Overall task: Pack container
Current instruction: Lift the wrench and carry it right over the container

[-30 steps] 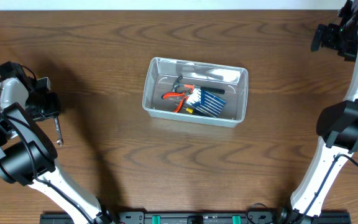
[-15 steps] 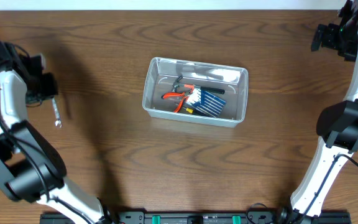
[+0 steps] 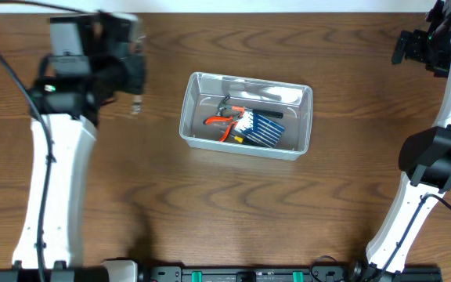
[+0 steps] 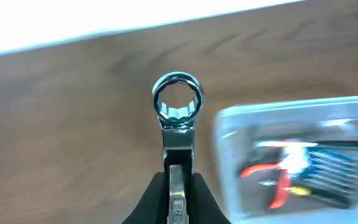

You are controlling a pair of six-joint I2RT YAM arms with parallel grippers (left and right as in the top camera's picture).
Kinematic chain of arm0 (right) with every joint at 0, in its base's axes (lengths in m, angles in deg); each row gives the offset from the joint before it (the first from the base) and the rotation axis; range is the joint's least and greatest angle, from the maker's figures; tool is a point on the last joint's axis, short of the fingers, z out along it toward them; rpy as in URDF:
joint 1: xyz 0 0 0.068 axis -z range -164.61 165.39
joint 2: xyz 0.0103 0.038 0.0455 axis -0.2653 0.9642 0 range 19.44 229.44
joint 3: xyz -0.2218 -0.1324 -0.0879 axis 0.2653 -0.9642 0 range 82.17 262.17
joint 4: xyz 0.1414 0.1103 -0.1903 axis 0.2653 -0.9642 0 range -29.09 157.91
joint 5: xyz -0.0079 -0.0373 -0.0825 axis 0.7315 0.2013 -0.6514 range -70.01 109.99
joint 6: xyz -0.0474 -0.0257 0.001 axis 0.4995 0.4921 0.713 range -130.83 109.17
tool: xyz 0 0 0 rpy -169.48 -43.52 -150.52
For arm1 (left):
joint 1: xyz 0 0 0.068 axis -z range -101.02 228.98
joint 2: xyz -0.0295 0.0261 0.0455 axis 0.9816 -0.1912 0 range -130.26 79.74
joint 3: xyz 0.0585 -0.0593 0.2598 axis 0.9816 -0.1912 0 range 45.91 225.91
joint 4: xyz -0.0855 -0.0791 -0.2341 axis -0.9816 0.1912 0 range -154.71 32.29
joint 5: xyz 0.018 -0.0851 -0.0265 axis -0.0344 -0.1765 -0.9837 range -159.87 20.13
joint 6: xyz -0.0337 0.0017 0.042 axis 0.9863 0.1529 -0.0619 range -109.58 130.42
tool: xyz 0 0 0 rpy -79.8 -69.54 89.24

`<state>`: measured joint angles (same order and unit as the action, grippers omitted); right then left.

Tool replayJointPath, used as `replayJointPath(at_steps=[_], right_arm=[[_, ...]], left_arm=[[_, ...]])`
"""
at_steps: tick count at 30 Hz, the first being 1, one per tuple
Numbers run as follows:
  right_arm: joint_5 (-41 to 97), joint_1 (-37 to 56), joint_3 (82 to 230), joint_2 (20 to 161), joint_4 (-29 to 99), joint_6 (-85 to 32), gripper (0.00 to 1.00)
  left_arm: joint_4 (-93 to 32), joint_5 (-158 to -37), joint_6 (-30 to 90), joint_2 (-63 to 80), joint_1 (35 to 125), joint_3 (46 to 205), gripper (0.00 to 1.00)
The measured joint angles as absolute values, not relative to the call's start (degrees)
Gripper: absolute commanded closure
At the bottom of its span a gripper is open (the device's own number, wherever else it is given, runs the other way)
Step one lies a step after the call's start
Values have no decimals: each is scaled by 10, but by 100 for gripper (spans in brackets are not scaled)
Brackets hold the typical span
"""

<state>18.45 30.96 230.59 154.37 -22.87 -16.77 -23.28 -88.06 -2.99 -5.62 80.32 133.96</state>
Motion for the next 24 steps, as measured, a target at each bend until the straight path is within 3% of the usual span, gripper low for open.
replayJointPath(at_steps=[11,24], right_arm=[[185,310,2306,1544,-228,-168,1],[185,310,2306,1544,-229,-168,1]], left_arm=[[-279,-882,-1,-79,978,1340,94],[-300,-882,18,-209,1048,1340,94]])
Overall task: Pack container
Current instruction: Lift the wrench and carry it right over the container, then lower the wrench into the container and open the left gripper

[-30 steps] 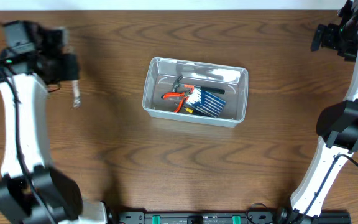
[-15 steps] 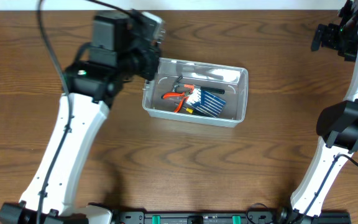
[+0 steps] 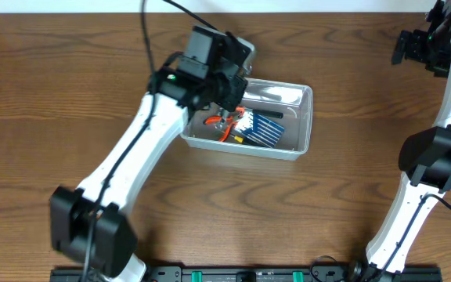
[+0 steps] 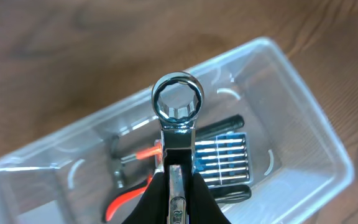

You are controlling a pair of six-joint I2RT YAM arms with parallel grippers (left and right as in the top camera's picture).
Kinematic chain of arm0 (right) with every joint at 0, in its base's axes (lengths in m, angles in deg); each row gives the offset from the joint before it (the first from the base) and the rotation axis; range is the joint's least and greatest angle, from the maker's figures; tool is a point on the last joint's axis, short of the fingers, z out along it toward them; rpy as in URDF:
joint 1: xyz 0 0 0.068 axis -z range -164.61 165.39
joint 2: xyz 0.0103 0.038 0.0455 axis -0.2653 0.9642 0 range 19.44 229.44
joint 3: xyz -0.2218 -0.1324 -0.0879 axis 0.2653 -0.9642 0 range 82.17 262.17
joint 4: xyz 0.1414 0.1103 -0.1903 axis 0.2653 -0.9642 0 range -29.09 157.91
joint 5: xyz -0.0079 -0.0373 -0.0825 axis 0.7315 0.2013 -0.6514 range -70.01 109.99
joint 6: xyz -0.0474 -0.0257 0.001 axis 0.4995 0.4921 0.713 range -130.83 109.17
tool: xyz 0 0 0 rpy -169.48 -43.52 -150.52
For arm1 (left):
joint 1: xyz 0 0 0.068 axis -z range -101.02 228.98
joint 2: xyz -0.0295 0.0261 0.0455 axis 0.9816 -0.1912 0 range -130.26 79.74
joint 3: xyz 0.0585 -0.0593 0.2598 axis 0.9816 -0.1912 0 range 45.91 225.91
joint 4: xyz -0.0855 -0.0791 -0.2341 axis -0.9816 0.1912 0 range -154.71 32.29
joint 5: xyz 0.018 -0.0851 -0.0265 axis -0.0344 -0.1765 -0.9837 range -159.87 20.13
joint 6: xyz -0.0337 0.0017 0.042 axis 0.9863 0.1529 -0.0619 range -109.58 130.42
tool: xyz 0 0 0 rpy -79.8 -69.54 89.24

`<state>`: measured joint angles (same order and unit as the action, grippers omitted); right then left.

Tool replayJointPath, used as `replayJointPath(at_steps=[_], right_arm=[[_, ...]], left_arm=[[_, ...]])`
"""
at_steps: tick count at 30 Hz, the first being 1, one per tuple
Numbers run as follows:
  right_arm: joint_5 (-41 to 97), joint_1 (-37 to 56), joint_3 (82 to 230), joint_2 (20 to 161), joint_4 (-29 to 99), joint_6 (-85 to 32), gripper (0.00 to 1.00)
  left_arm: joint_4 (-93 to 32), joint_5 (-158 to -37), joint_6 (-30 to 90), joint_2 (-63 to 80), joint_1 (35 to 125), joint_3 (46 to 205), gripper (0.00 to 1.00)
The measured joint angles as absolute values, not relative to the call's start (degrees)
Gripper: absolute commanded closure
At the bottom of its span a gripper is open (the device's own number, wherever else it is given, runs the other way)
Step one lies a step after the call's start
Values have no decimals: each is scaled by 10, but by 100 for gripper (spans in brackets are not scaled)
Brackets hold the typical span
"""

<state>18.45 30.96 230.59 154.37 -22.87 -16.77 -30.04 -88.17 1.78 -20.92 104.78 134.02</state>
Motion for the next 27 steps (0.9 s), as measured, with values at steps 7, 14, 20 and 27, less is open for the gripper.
replayJointPath(at_steps=[7,14,20,27], right_arm=[[185,310,2306,1544,-229,-168,1],[185,310,2306,1544,-229,-168,1],[185,310,2306,1544,-229,-168,1],[185,310,2306,1544,-229,-168,1]], left_arm=[[-297,-881,32,-275,1054,1340,94],[-298,-882,32,-311,1057,1340,94],[-305,-882,32,-343,1057,1340,94],[-308,-882,32,-364,1057,1340,94]])
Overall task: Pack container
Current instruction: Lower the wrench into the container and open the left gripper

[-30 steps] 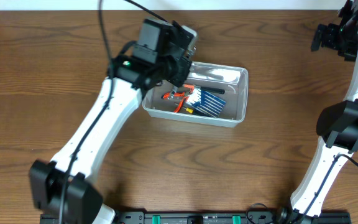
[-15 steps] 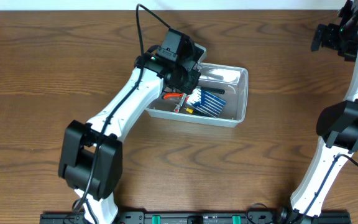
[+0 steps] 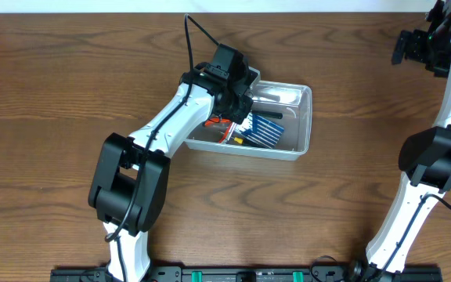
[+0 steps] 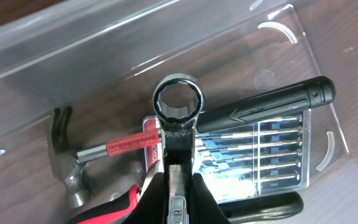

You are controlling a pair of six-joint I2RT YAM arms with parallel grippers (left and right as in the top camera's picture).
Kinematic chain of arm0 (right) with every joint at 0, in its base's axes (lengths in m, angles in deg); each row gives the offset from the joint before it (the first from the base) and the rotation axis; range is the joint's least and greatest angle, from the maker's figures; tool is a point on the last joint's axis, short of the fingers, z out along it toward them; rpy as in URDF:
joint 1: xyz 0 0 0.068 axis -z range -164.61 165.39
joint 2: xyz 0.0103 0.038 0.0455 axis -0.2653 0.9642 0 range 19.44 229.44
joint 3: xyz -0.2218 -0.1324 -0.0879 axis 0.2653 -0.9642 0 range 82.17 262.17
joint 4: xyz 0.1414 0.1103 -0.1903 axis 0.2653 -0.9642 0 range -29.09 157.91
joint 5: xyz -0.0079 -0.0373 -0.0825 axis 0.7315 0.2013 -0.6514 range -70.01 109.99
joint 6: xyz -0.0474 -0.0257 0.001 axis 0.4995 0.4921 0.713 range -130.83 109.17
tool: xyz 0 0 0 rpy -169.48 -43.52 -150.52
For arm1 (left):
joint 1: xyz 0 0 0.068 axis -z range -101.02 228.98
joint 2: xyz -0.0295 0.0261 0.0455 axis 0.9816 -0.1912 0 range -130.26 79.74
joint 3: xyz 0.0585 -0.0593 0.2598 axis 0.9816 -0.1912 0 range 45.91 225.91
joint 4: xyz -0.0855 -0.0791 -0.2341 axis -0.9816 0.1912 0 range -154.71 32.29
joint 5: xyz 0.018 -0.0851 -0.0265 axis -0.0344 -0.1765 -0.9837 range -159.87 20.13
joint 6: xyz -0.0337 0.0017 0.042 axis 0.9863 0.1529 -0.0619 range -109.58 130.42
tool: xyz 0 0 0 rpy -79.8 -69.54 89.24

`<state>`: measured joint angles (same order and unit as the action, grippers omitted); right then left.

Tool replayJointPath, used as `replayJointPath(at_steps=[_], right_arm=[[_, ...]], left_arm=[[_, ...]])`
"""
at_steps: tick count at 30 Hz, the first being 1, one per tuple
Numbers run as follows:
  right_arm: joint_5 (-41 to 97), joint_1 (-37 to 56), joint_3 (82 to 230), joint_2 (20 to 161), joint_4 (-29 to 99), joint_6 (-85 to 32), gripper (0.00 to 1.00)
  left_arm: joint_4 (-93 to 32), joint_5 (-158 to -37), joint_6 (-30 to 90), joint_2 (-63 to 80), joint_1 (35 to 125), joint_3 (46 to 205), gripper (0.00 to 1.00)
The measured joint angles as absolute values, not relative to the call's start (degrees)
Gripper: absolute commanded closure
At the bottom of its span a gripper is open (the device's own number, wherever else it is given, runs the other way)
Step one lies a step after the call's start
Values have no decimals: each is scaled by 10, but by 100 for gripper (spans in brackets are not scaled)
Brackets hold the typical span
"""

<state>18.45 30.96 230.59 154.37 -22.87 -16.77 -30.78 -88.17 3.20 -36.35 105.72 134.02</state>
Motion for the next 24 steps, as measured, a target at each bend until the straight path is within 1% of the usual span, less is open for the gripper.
replayJointPath(at_steps=[8,11,14,15,24], right_arm=[[185,310,2306,1544,-229,-168,1],[185,310,2306,1544,-229,-168,1],[185,310,2306,1544,-229,-168,1],[185,310,2306,1544,-229,-168,1],[185,310,2306,1544,-229,-168,1]], left_arm=[[-316,-881,32,-364,1057,1340,93],[-316,-881,32,-364,1057,1340,85],[-317,-882,35,-364,1057,1340,84],[-318,-882,36,-364,1057,1340,79],[-318,-882,41,-364,1057,1340,78]])
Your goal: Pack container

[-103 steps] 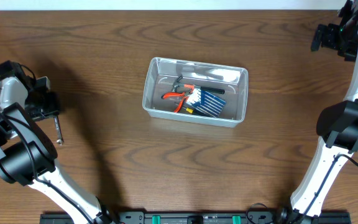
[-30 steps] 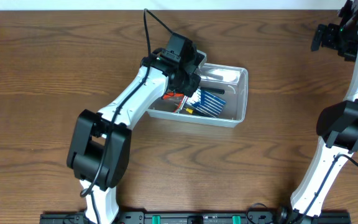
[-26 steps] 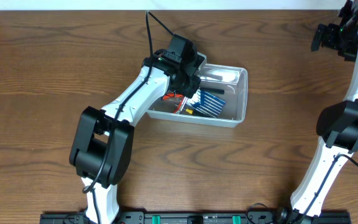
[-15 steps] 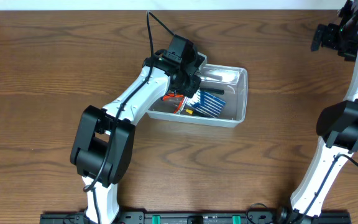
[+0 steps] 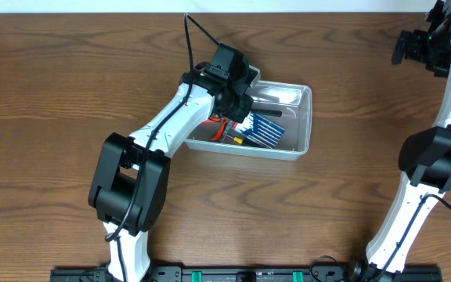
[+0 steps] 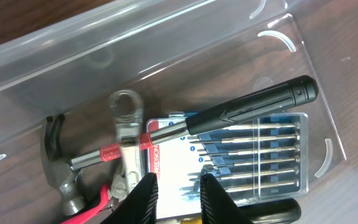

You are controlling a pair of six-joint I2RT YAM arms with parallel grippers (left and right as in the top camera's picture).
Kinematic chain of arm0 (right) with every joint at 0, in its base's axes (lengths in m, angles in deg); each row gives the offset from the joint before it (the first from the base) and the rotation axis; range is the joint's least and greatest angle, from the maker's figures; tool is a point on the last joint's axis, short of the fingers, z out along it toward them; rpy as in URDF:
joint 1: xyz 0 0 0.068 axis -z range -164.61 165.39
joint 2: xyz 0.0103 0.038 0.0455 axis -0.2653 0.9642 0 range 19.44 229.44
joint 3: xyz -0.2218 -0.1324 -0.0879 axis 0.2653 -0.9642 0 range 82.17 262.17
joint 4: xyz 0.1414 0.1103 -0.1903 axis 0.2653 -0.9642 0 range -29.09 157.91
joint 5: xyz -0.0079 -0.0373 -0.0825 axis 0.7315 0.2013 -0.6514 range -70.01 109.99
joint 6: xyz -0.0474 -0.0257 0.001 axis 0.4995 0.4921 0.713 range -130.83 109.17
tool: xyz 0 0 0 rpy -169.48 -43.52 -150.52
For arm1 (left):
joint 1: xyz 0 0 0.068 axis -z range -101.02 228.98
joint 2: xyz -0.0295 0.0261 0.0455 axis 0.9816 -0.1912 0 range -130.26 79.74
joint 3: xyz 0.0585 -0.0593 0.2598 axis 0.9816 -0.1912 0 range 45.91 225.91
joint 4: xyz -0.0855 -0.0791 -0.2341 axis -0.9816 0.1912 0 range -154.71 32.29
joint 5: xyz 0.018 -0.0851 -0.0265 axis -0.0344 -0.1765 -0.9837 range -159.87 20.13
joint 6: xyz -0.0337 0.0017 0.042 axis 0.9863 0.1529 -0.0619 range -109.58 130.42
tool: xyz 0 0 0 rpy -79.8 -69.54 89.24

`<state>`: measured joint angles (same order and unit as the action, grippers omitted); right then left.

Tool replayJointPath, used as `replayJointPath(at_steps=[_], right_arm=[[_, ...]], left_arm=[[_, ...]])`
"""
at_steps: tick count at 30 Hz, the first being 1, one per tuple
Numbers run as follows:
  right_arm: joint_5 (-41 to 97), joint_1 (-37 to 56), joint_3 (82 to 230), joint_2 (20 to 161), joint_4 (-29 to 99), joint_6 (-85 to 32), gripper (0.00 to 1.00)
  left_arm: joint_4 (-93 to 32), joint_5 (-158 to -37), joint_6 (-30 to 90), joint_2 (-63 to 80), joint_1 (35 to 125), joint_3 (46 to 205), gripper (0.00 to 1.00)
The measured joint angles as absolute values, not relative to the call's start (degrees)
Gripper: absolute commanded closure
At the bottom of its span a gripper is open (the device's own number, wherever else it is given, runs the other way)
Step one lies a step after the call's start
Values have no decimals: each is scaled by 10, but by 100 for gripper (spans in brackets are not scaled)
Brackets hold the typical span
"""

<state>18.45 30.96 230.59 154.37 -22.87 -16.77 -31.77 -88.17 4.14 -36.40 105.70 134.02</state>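
Note:
The clear plastic container (image 5: 307,117) stands on the brown table, its wall (image 6: 104,37) filling the left wrist view. My left gripper (image 6: 178,180) hangs open over its inside, and shows in the overhead view (image 5: 232,88) above the container's left half. A silver ring wrench (image 6: 125,140) lies loose and blurred just ahead of the fingers, on the hammer (image 6: 247,106) and next to the screwdriver set (image 6: 253,155). Red-handled pliers (image 6: 92,208) sit at the lower left. My right gripper (image 5: 413,45) is far off at the back right corner.
The right arm's base and links (image 5: 433,157) run along the table's right side. The left arm (image 5: 163,125) stretches from the front left across to the container. A black rail (image 5: 241,274) lines the front edge.
My left gripper has opened and let go of the wrench, which now lies blurred among the tools in the container. The arm stays over the same spot.
My left gripper held the wrench over the table left of the container. Then it carried the wrench above the container, then low over the hammer and screwdriver set. Now the wrench is released inside. The right arm never moved.

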Motion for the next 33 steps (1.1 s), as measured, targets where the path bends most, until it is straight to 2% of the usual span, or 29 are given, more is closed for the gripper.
replayJointPath(at_steps=[1,3,6,7,9,12,16,18,25,33], right_arm=[[185,310,2306,1544,-229,-168,1],[185,310,2306,1544,-229,-168,1],[185,310,2306,1544,-229,-168,1],[185,310,2306,1544,-229,-168,1],[185,310,2306,1544,-229,-168,1],[185,310,2306,1544,-229,-168,1],[185,310,2306,1544,-229,-168,1],[185,310,2306,1544,-229,-168,1],[185,310,2306,1544,-228,-168,1],[185,310,2306,1544,-229,-168,1]], left_arm=[[-318,-882,42,-364,1057,1340,77],[-316,-882,41,-364,1055,1341,69],[-301,-882,42,-363,1048,1354,41],[-298,-882,41,-358,1044,1360,36],[-294,-881,42,-339,1035,1367,28],[-274,-874,43,-275,1019,1372,24],[-208,-853,42,-157,996,1385,12],[-168,-836,44,-94,992,1394,0],[-39,-810,76,53,993,1396,2],[54,-802,102,134,993,1396,2]])
